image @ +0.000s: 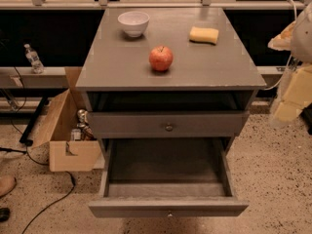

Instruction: Place apple into middle drawer

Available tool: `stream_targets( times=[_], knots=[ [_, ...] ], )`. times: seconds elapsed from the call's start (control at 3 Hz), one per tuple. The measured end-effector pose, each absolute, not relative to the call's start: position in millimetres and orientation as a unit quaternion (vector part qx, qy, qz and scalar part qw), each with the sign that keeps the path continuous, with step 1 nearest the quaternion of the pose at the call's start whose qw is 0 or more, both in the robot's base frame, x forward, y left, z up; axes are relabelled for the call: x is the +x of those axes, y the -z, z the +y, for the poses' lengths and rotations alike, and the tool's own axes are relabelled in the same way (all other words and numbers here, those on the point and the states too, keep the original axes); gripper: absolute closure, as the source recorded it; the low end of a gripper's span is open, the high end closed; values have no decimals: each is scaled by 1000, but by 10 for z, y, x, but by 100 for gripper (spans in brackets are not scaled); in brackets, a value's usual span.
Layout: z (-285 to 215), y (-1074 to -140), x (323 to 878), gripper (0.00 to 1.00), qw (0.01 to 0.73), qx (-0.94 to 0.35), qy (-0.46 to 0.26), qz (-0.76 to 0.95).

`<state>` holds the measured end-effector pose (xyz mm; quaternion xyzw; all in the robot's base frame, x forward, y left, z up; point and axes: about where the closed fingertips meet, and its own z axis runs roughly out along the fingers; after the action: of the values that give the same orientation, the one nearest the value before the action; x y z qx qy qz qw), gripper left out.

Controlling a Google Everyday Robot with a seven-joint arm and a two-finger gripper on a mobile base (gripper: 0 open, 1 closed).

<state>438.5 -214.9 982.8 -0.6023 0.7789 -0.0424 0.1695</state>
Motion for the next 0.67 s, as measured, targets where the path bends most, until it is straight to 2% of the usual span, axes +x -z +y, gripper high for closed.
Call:
stream_targets(
  times=[0.67],
  knots=[
    [-2144,-9785,4601,0,193,-580,30,791]
  ],
)
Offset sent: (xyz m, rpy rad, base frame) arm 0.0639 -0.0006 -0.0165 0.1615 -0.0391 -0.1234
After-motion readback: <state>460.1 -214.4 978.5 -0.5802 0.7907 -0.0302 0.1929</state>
